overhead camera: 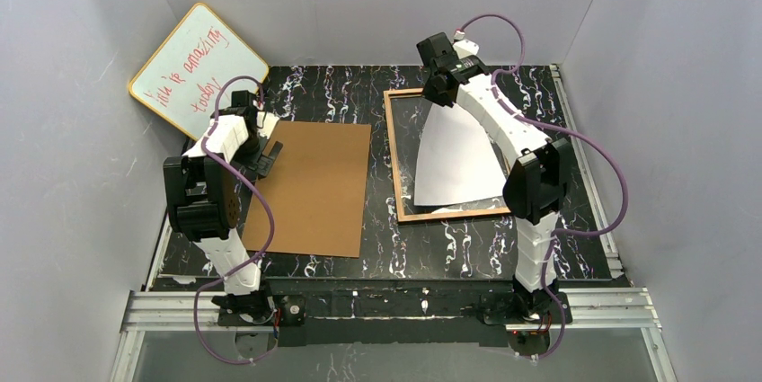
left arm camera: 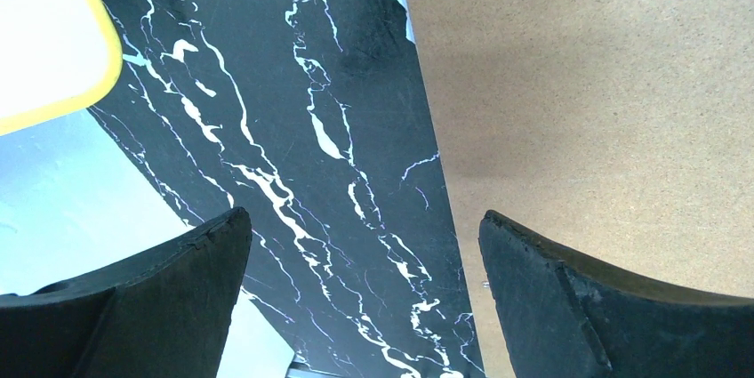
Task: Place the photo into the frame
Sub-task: Turn over the photo from the photo frame.
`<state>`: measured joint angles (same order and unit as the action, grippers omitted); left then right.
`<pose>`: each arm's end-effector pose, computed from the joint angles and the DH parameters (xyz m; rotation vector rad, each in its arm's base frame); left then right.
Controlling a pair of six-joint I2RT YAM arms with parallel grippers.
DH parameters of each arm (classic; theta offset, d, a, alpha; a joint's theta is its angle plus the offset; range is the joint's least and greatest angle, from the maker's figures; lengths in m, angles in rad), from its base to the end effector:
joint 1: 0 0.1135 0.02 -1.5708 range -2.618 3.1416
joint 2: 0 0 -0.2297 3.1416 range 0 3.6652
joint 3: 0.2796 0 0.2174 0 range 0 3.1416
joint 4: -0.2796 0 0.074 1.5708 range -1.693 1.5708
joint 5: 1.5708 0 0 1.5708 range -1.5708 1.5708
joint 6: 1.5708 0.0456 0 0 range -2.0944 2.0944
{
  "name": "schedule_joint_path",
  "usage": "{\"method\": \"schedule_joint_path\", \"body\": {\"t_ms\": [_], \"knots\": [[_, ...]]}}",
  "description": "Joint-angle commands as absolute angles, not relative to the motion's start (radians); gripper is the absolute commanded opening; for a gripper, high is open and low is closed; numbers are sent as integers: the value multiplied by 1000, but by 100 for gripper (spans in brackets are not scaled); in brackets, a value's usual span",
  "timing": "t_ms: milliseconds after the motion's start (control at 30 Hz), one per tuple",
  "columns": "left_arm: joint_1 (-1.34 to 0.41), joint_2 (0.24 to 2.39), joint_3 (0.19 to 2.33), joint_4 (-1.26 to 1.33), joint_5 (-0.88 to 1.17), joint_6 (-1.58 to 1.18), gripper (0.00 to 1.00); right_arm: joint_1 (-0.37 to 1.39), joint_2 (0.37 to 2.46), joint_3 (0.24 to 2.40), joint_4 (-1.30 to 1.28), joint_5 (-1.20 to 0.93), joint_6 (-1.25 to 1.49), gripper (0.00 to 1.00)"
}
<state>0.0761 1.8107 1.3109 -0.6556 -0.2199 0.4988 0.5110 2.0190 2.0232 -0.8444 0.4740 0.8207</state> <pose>0.3328 0.0354 0.1807 0.5180 2.7212 0.4586 0.3632 0.1798 0.2961 0.5617 2.2277 0.1059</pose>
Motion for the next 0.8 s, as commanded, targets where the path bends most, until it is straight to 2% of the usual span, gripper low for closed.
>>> {"method": "schedule_joint_path", "body": {"t_ms": [0, 500, 767], "knots": [[74, 1775, 1297, -665, -218, 514, 98, 514, 2042, 2041, -884, 547, 912, 1], [74, 1787, 1292, -660, -213, 515, 98, 514, 2037, 1951, -907, 593, 934, 1], [74, 1784, 1285, -658, -220, 523, 98, 515, 2078, 1979, -918, 550, 922, 1]]}}
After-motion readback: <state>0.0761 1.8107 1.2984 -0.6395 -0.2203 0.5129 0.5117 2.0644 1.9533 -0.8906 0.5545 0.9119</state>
